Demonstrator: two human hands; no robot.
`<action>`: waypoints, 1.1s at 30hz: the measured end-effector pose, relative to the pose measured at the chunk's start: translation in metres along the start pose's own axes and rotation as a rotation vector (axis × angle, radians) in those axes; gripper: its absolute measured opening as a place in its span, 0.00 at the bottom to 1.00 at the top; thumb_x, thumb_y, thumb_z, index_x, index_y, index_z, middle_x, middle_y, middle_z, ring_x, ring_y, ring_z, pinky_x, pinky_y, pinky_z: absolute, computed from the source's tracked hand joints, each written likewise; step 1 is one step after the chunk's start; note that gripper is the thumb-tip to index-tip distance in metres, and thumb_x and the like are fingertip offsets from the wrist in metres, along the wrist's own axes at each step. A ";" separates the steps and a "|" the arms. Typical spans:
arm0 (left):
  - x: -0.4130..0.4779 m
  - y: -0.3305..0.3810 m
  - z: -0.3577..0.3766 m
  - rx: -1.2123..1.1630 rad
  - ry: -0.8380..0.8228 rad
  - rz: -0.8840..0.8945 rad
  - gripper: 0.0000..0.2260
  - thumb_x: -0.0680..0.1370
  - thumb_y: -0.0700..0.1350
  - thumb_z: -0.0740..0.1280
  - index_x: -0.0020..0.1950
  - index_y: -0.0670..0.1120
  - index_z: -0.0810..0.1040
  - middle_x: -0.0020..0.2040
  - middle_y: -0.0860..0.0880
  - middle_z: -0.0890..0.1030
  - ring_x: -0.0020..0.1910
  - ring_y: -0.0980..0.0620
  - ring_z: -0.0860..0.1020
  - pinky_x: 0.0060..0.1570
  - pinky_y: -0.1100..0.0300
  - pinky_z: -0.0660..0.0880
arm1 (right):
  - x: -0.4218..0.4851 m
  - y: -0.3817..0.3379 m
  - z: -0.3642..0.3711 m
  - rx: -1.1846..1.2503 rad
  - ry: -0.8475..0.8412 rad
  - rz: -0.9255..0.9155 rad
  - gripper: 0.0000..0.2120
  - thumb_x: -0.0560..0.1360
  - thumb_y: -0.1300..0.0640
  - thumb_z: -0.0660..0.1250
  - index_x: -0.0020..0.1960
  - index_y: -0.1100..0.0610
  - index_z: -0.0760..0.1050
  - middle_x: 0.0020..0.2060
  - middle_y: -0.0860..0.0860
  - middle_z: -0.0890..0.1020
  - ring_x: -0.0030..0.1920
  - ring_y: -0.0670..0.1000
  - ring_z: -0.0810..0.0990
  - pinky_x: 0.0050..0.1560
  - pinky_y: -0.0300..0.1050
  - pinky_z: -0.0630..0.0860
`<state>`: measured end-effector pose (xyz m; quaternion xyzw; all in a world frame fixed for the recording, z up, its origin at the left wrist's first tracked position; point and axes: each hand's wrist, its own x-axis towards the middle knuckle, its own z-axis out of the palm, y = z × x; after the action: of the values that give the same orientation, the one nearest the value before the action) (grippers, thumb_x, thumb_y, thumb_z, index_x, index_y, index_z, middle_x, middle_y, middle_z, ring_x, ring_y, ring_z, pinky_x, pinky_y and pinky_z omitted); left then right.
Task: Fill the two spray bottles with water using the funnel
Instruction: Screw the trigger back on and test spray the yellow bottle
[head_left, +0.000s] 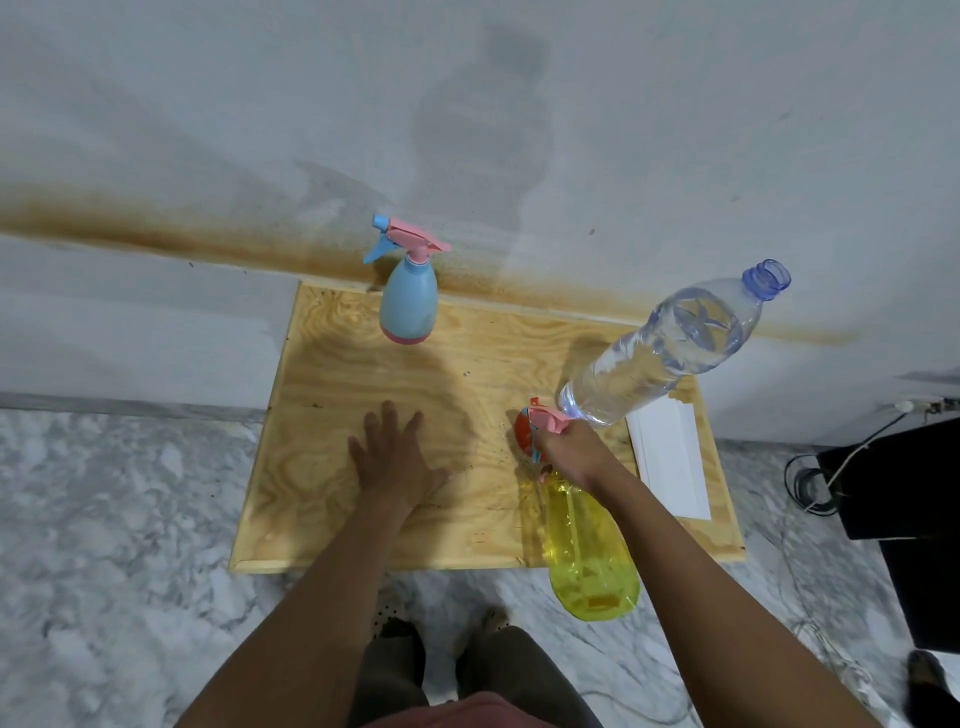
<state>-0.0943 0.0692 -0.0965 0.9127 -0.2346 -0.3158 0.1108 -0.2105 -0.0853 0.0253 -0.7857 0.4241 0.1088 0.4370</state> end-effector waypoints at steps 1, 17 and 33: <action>0.000 0.000 0.000 0.002 0.004 0.000 0.45 0.73 0.66 0.69 0.81 0.55 0.50 0.82 0.45 0.40 0.80 0.40 0.41 0.77 0.38 0.45 | 0.000 -0.001 0.000 -0.020 0.004 -0.005 0.12 0.78 0.62 0.58 0.52 0.69 0.76 0.45 0.65 0.81 0.39 0.56 0.78 0.51 0.59 0.78; 0.002 0.000 0.000 -0.002 0.012 -0.003 0.45 0.72 0.65 0.70 0.81 0.55 0.51 0.82 0.45 0.40 0.80 0.39 0.41 0.76 0.38 0.45 | 0.010 0.005 0.001 -0.020 0.050 0.028 0.17 0.80 0.53 0.57 0.54 0.66 0.78 0.44 0.60 0.84 0.30 0.53 0.81 0.50 0.53 0.80; -0.001 0.002 -0.005 -0.025 -0.017 -0.012 0.44 0.72 0.67 0.69 0.81 0.54 0.53 0.81 0.44 0.42 0.80 0.41 0.43 0.76 0.38 0.46 | -0.009 0.012 -0.004 0.104 -0.013 -0.017 0.13 0.75 0.57 0.61 0.55 0.55 0.80 0.42 0.55 0.85 0.31 0.51 0.82 0.51 0.59 0.79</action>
<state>-0.0927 0.0683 -0.0911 0.9099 -0.2264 -0.3268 0.1183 -0.2258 -0.0861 0.0257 -0.7649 0.4196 0.0878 0.4807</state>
